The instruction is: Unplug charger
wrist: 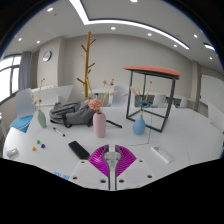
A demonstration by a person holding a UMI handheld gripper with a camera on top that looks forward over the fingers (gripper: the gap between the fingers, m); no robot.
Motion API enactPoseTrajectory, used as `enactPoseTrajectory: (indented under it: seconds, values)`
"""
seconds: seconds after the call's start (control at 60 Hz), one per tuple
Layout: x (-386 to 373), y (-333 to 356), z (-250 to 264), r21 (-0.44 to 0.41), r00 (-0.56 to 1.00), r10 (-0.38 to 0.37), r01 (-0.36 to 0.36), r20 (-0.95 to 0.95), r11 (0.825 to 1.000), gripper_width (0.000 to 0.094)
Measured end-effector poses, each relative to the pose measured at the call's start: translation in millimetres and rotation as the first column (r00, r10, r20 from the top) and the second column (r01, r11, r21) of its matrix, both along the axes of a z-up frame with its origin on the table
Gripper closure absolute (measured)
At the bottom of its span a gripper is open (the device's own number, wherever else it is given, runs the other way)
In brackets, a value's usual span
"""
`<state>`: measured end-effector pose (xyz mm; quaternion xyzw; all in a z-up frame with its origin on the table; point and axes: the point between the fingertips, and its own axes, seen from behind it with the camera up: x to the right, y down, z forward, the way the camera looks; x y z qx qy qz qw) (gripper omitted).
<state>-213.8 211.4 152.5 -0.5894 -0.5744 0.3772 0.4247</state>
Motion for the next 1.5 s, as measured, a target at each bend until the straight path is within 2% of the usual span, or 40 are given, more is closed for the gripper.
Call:
enactPoseTrajectory:
  seconds: [0.25,0.4,0.433,0.5,0.517,0.55,0.617,0.683,0.9,1.067,1.183,1.317,1.5]
  values:
    - [11,71,-108,0.073,0.98,-0.049,0.036,0.191,0.997,0.0793]
    - [15,89,-154,0.071,0.961,-0.076,0.059,0.266,0.996,0.0671]
    - [18,91,-158,0.063,0.956,-0.076,0.06,0.284,0.996,0.0539]
    - [25,96,-154,0.042,0.954,-0.078,0.069,0.291,0.997,0.0091]
    - [27,95,-153,0.036,0.953,-0.069,0.061,0.294,0.997,0.0081]
    - [32,93,-147,0.028,0.952,-0.053,0.047,0.3,0.999,0.0114]
    - [48,92,-129,0.016,0.951,-0.031,0.028,0.309,0.999,0.0081]
    - [71,91,-106,0.017,0.947,-0.004,-0.001,0.322,1.0,0.0088]
    - [191,85,-10,-0.034,0.922,0.048,-0.038,0.383,0.999,0.0084]
    - [270,96,42,-0.001,0.919,0.003,-0.003,0.395,1.0,0.0079]
    - [299,96,59,0.0,0.926,-0.01,0.01,0.377,1.0,0.0085]
    - [311,84,57,-0.019,0.926,0.009,-0.002,0.378,1.0,0.0085]
    - [312,77,56,0.009,0.929,0.012,-0.016,0.37,1.0,0.0083]
